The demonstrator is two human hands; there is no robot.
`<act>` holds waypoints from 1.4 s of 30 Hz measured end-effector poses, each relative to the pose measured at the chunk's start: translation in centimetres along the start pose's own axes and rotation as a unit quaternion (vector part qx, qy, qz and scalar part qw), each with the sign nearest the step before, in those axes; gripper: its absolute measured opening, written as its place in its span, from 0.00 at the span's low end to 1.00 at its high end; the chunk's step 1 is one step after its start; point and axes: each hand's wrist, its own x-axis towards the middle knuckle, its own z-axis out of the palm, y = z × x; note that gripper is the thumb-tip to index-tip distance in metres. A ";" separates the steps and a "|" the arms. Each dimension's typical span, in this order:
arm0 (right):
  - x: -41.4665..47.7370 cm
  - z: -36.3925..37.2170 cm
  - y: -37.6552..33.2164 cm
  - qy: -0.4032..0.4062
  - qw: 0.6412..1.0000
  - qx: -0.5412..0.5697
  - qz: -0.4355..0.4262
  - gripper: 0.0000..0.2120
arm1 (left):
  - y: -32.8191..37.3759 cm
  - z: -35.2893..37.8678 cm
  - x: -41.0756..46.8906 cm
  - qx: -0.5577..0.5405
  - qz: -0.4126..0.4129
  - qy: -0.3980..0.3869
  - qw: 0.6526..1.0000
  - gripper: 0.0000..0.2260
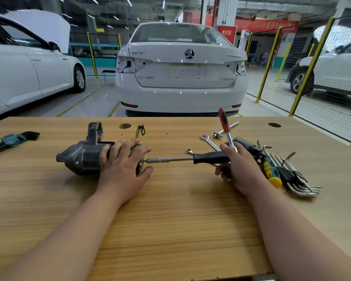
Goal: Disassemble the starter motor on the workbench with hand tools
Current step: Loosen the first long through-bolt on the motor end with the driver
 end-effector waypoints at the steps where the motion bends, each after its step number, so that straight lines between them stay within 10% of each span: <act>1: 0.0 -0.1 0.0 0.011 0.998 -0.060 -0.012 0.04 | 0.0 0.0 0.0 0.001 0.003 -0.001 1.000 0.21; 18: 0.4 -0.6 0.1 -0.010 0.996 -0.086 -0.012 0.10 | 0.3 -0.4 -0.2 -0.032 -0.009 -0.011 0.999 0.22; 26: 0.1 -0.5 -0.3 -0.055 0.986 0.145 0.066 0.13 | 0.1 -0.2 -0.1 -0.027 0.001 -0.027 0.999 0.15; 42: 0.9 0.4 -0.3 0.052 0.993 0.047 0.097 0.10 | 0.2 -0.6 -0.3 -0.062 0.007 -0.005 0.998 0.11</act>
